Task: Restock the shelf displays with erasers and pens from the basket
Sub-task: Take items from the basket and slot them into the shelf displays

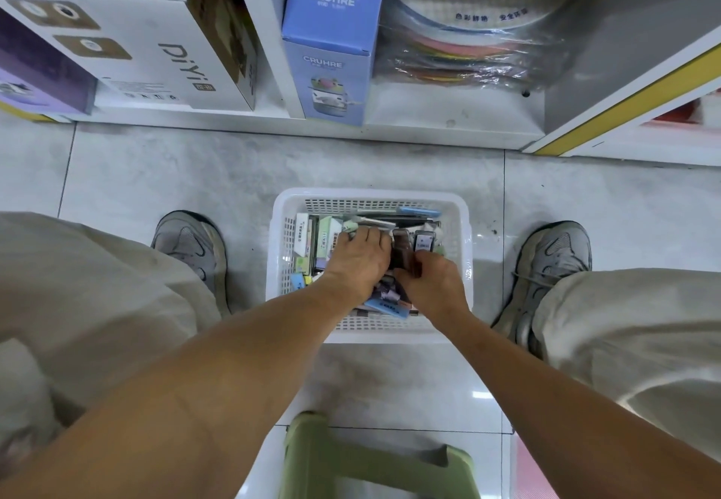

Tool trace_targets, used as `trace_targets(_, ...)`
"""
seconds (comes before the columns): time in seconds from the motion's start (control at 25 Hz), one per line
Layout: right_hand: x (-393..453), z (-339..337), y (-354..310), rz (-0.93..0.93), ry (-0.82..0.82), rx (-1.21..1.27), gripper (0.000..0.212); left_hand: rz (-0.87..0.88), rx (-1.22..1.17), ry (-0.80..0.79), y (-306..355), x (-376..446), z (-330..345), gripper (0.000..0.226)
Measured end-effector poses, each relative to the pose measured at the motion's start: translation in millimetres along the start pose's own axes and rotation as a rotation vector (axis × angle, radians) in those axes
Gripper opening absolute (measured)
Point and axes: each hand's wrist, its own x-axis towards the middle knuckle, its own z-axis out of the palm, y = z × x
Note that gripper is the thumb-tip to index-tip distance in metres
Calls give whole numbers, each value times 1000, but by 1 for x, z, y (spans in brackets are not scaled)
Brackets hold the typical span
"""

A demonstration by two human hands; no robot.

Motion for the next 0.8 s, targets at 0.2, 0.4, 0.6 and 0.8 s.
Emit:
trace_targets(0.2,2,-15,-5,92,3,291,7,-45,-295,-111,-23,6,-8,56)
trace_targets(0.4,0,-29,-9,179,12,486,14,-146,-755,-201,-52,-7,-18,37)
trace_targets(0.6,-7,-26,-15,195,-105,536,10,-205,-1227,-167,-53,-23,-26,30)
trace_targets(0.8,-7,-24,-26,108,-85,399,10,-312,-1569,-132,-34,-25,-35,19)
